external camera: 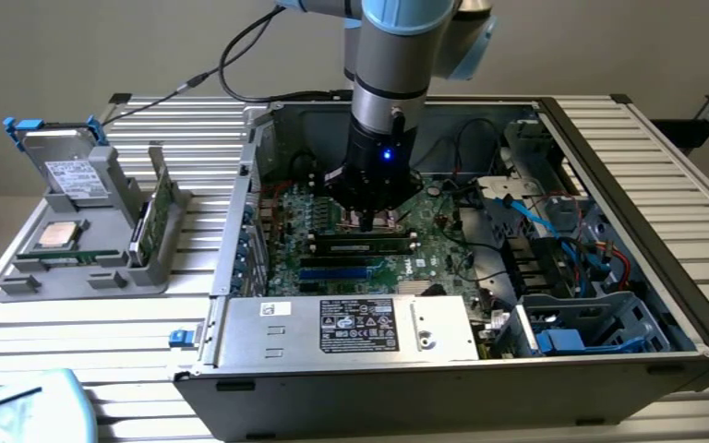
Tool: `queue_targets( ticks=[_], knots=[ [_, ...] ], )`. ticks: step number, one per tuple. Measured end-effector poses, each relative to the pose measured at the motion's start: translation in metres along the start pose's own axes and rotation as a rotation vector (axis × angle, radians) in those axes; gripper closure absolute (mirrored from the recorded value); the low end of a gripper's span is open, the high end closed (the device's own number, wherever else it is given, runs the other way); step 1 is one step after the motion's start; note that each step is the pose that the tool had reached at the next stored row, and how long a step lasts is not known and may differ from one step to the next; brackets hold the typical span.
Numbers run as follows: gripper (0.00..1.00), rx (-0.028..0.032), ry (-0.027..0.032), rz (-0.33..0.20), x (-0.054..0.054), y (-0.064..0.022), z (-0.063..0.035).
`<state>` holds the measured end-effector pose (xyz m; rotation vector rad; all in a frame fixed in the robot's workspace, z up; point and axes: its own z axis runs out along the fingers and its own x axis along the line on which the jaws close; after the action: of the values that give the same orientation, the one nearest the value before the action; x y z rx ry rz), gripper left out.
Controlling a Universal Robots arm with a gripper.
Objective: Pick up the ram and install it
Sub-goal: 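Press down the ram until it locks into place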
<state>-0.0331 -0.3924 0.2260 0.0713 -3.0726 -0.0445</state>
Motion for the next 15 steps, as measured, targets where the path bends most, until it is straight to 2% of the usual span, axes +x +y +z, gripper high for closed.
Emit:
queue_targets(
  ticks=[3,10,15],
  knots=[
    [0.9,-0.0001,-0.0001,0.0,0.0001,0.0,0.0],
    [0.9,0.0002,-0.0055,0.0,0.001,-0.0027,-0.0003],
    [0.9,0.0003,-0.0061,0.001,0.0018,-0.0044,-0.0016]
  ],
)
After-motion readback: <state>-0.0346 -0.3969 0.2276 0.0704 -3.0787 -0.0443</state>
